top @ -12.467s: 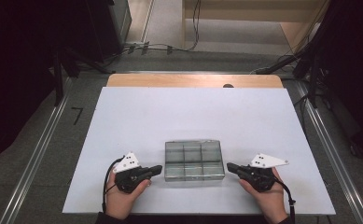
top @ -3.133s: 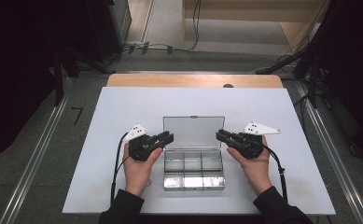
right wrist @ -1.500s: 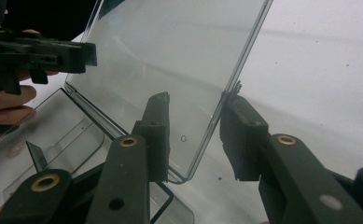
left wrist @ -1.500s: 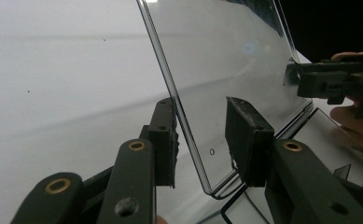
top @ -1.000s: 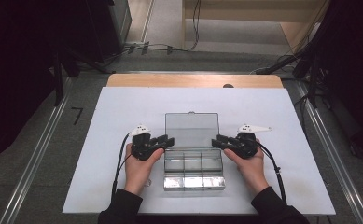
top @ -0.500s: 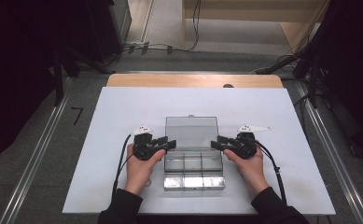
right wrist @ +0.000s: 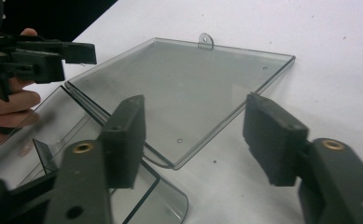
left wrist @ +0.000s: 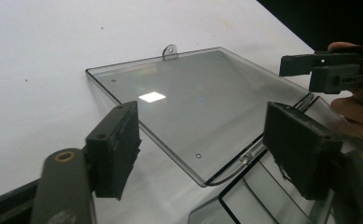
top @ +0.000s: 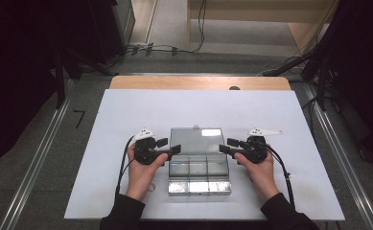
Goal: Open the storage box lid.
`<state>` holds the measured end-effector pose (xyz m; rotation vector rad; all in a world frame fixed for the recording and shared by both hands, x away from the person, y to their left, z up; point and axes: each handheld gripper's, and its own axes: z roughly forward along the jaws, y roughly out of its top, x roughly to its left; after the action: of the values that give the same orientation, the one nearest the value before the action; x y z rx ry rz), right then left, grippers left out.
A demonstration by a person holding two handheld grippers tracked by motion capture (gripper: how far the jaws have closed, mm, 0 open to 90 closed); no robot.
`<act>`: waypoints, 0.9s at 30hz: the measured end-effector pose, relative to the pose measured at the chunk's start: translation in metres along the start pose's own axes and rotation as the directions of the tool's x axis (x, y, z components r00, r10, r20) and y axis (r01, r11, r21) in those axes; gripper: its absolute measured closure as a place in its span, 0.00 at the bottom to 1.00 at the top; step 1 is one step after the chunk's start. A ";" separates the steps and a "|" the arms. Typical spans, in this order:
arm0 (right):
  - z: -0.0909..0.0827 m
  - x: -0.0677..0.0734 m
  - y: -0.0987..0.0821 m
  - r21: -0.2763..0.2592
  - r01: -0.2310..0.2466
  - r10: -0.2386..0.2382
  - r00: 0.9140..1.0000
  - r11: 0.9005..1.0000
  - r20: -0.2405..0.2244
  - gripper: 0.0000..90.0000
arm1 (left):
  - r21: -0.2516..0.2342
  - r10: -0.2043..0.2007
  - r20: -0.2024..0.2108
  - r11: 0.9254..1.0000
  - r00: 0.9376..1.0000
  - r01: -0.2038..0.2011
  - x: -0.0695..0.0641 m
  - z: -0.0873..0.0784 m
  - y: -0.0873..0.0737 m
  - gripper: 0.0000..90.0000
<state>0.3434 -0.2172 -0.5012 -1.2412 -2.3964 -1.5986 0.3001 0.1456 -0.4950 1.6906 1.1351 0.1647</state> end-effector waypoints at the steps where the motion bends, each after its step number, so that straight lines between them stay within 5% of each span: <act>1: -0.002 0.001 0.000 -0.006 0.008 -0.008 1.000 1.000 0.002 0.35 | -0.003 0.005 0.005 1.000 1.000 -0.005 0.000 -0.001 0.000 0.27; 12: -0.027 0.008 0.000 -0.036 0.116 -0.116 0.993 0.993 0.024 0.12 | -0.020 0.058 0.070 0.998 0.996 -0.057 -0.007 -0.011 0.001 0.05; 27: -0.066 0.012 -0.016 -0.078 0.188 -0.189 0.982 0.979 -0.007 0.00 | -0.035 0.095 0.105 0.995 0.990 -0.092 -0.013 -0.022 -0.009 0.02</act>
<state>0.2990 -0.2636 -0.4771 -1.0349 -2.5347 -1.7570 0.2745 0.1502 -0.4873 1.7067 0.9704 0.1475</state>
